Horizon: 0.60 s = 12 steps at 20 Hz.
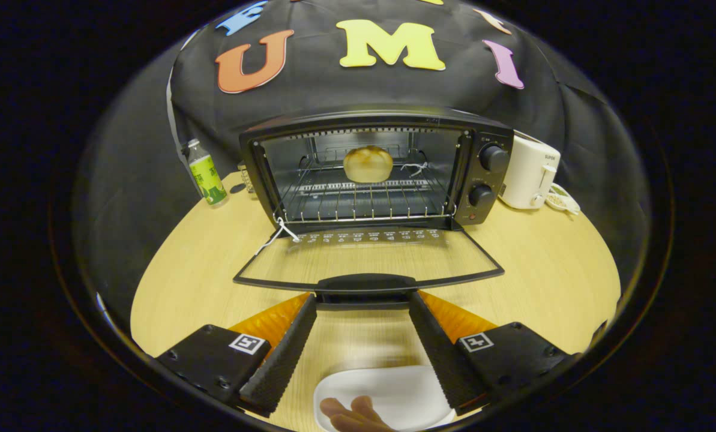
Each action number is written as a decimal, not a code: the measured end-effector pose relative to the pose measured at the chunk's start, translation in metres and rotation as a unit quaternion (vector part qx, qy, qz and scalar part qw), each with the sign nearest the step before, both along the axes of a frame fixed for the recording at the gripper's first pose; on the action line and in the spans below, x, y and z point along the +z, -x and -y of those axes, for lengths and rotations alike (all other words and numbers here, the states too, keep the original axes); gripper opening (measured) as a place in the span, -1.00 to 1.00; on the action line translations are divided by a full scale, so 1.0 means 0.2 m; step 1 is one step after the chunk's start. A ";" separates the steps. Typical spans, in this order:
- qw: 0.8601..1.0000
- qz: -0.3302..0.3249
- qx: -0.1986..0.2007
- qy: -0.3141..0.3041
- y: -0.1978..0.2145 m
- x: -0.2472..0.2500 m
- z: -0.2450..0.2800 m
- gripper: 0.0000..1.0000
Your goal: Open the toaster oven, put the food inside, and close the toaster oven door.
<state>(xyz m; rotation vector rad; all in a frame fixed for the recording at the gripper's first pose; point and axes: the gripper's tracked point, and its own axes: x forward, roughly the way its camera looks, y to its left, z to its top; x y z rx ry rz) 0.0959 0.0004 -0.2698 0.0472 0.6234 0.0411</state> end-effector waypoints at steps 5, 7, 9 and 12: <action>0.999 0.048 -0.002 -0.016 -0.06 0.21 0.01 1.00; 0.997 0.079 0.005 0.002 -0.10 0.29 0.00 1.00; 0.993 0.114 0.009 0.021 -0.14 0.35 0.00 1.00; 0.987 0.157 0.022 0.022 -0.20 0.43 -0.03 1.00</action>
